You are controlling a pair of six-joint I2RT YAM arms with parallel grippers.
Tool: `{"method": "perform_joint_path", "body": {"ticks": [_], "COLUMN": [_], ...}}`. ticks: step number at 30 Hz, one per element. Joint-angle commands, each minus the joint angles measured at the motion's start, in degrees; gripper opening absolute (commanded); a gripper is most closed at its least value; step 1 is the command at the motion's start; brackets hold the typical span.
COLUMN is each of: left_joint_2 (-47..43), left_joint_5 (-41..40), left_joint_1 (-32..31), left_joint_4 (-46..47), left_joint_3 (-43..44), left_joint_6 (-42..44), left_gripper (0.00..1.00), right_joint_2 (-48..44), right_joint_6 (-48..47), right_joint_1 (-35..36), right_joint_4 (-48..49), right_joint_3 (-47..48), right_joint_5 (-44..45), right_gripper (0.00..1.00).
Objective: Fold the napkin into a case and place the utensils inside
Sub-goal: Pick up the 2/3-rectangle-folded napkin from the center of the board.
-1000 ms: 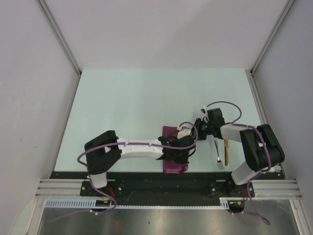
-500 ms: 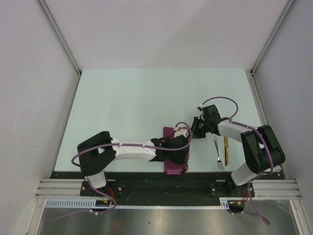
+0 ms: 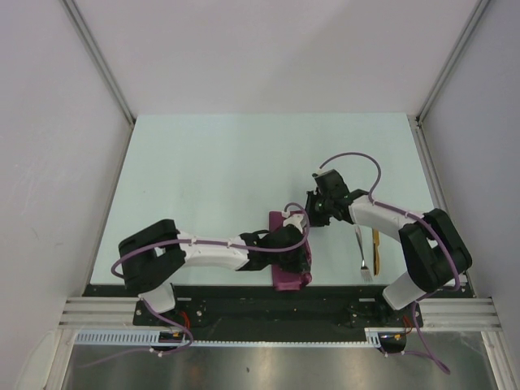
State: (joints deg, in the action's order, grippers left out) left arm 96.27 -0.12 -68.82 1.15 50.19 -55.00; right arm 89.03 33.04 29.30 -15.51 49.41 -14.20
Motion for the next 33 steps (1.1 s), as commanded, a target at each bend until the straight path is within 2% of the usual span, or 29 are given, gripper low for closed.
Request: {"method": "perform_joint_path", "body": {"ticks": [1, 11, 12, 13, 14, 19, 23, 25, 29, 33], "left_joint_2": [-3.54, -4.07, -4.16, -4.16, -4.25, -3.55, -2.06, -1.79, -1.08, -0.73], "left_joint_5": [2.93, 5.13, 5.22, 5.22, 5.3, 6.27, 7.24, 7.5, 7.5, 7.5], "left_joint_1": [0.44, 1.4, 1.4, 1.4, 1.4, 1.4, 1.49, 1.4, 1.4, 1.4], "left_joint_4": [4.12, 7.38, 7.38, 7.29, 7.29, 7.46, 7.29, 6.76, 5.89, 5.27], "left_joint_3": [-2.29, -5.28, -5.2, -5.19, -5.02, -4.14, -2.74, -2.03, -0.89, -0.54], "left_joint_6": [0.25, 0.42, 0.51, 0.68, 0.69, 0.95, 1.21, 1.3, 1.83, 1.74], "left_gripper": [0.0, 0.0, 0.0, 0.0, 0.0, 0.0, 0.0, 0.0, 0.0, 0.0], "right_joint_2": [0.88, 1.06, 0.71, 0.35, -0.43, -1.76, -0.54, 0.35, 2.11, 1.76], "right_joint_6": [3.0, 4.49, 4.58, 5.36, 5.72, 8.44, 9.5, 10.11, 13.97, 14.86], "right_joint_1": [1.9, 2.08, 1.38, 0.5, -0.2, -4.85, -6.88, -7.06, -8.11, -8.38], "right_joint_4": [1.71, 2.76, 3.89, 4.6, 5.13, 11.98, 20.41, 22.35, 30.68, 33.87], "right_joint_3": [2.97, 2.02, 1.23, 0.52, -1.23, -7.3, -11.08, -12.32, -16.0, -18.64], "right_joint_5": [3.65, 5.85, 5.15, 4.36, 4.09, -0.91, -4.69, -5.84, -8.39, -6.9], "right_gripper": [0.0, 0.0, 0.01, 0.12, 0.16, 0.2, 0.29, 0.37, 0.42, 0.39]}}
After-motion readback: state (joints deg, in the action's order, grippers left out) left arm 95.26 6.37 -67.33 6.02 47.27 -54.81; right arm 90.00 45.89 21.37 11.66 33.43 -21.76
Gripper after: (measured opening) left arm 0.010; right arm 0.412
